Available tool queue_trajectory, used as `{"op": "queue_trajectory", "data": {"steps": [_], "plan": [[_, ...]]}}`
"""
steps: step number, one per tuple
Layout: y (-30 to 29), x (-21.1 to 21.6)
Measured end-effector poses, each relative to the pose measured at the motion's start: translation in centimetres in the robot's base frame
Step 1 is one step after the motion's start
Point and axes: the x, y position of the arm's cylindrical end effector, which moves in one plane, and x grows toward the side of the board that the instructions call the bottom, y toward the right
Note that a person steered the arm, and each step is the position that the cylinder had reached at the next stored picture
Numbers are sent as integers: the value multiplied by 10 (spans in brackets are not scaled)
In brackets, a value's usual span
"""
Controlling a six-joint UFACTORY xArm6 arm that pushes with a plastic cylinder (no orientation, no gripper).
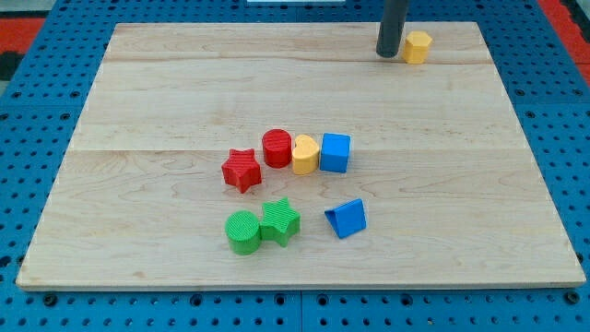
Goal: Move the blue cube slightly to the left
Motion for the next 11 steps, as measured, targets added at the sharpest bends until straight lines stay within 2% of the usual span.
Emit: {"op": "queue_trajectory", "data": {"steps": [1, 3, 6, 7, 9, 10, 11], "plan": [[0, 6], [-4, 75], [18, 132], [-4, 157], [-56, 175], [-41, 198], [-70, 250]]}}
